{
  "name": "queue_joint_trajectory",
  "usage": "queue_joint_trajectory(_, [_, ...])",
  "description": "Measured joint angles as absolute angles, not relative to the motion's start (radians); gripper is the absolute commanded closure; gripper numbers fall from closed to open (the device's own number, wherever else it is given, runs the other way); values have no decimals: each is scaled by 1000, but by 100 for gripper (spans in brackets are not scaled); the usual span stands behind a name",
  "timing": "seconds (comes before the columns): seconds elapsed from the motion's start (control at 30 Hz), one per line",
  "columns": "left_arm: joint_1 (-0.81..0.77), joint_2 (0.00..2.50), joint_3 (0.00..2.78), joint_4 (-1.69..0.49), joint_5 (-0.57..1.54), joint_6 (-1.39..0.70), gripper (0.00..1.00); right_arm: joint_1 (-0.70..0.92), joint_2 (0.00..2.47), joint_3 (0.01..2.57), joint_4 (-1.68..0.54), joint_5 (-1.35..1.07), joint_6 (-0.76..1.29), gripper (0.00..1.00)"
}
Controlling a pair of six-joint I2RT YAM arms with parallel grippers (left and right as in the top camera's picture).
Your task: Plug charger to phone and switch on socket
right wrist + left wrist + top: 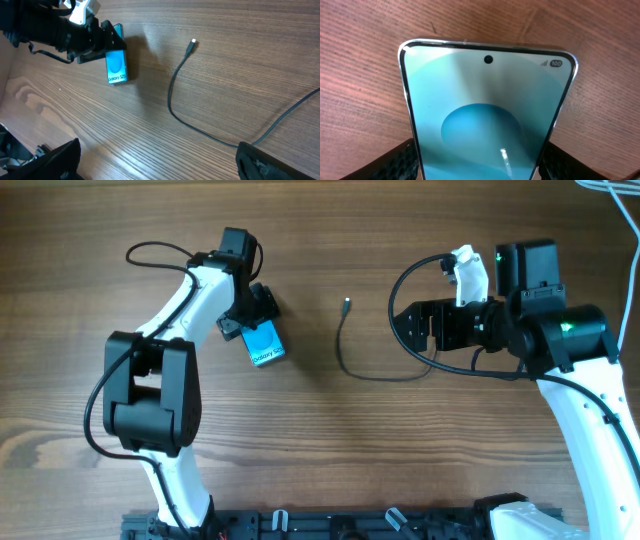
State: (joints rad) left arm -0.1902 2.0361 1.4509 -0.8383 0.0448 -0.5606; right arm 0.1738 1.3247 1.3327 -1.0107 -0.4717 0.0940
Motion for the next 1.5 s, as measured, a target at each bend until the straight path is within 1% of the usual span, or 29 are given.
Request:
queue_joint_trajectory(0.1, [-190, 2034, 1391, -795, 38, -567, 23, 174, 1325, 1333, -1011, -472, 94, 0])
queue_joint_trajectory(0.23, [-191, 2019, 1342, -752, 31, -569, 16, 174, 1325, 1333, -1011, -472, 94, 0])
queue_joint_trajectory(0.43, [-191, 1999, 1310, -705, 31, -575, 12, 174, 1325, 1333, -1010, -472, 94, 0])
queue_joint_trajectory(0.47, [-191, 1998, 1310, -705, 31, -575, 10, 174, 1325, 1333, -1010, -472, 94, 0])
queue_joint_trajectory(0.53, [-191, 1998, 1310, -702, 32, -575, 2, 174, 1325, 1333, -1010, -472, 94, 0])
queue_joint_trajectory(0.83, [-224, 1997, 1306, -702, -11, -551, 5, 174, 1325, 1333, -1010, -472, 94, 0])
queue_joint_trajectory(0.97, [-229, 2003, 1304, -704, -35, -543, 13, 174, 1325, 1333, -1007, -472, 94, 0])
queue_joint_trajectory(1.0, [-229, 2003, 1304, -705, -38, -540, 14, 174, 1325, 1333, -1004, -472, 94, 0])
queue_joint_trajectory(1.23, [-237, 2006, 1304, -709, -56, -532, 14, 174, 1325, 1333, -982, -472, 94, 0])
queue_joint_trajectory(1.27, [-239, 2006, 1304, -709, -59, -532, 16, 174, 1325, 1333, -982, -472, 94, 0])
queue_joint_trajectory(1.4, [-241, 2012, 1309, -725, -76, -513, 15, 174, 1325, 1333, -982, -472, 94, 0])
queue_joint_trajectory(1.5, [-246, 2024, 1321, -740, -86, -510, 19, 174, 1325, 1333, -982, -472, 94, 0])
